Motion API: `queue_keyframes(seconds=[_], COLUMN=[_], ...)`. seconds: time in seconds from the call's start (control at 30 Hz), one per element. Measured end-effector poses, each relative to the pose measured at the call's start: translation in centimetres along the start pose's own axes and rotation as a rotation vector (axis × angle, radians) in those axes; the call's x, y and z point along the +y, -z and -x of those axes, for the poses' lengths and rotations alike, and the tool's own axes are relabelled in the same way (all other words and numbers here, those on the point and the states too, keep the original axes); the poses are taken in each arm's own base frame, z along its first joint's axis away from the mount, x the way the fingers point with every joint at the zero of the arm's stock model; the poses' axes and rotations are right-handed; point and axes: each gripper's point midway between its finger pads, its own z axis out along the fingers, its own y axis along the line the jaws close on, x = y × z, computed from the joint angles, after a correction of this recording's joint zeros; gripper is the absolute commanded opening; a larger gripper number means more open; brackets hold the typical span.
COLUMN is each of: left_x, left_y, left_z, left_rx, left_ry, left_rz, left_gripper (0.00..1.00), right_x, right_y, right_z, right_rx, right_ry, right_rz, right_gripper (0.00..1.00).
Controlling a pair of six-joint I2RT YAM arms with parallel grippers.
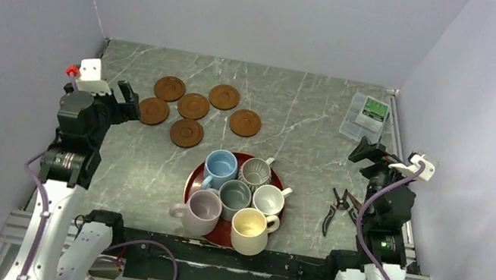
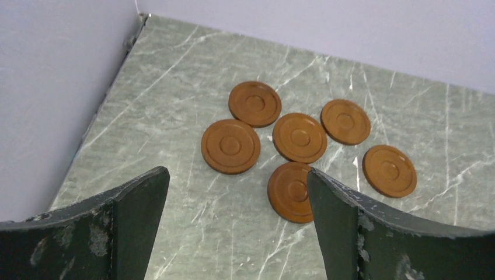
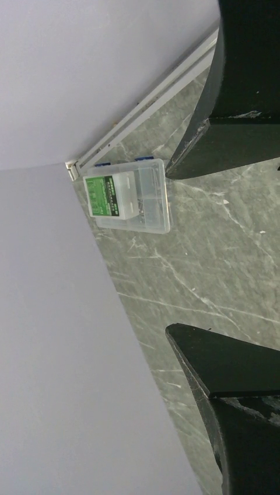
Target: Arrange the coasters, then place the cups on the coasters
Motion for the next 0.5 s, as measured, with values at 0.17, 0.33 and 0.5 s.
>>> queue_keyframes(seconds=[0.17, 0.33, 0.5], left_x=[0.1, -0.3, -2.3], left_y=[-2.0, -3.1, -5.2], left_z=[-2.1, -3.8, -4.3], left_rx=[0.097, 0.171, 0.251], left_ry=[-0.011, -0.014, 0.012], left_rz=[0.016, -0.008, -0.088], left_gripper=[0.94, 0.94, 0.94], right_x=[0.6, 0.8, 1.3], right_y=[-0.2, -0.3, -0.7], right_z=[-0.3, -0.5, -1.5], right_rx=[0.011, 0.015, 0.05], right_ry=[0.004, 0.013, 0.041], right_rz=[0.034, 0.041, 0.073], right_gripper=[1.0, 1.0, 1.0])
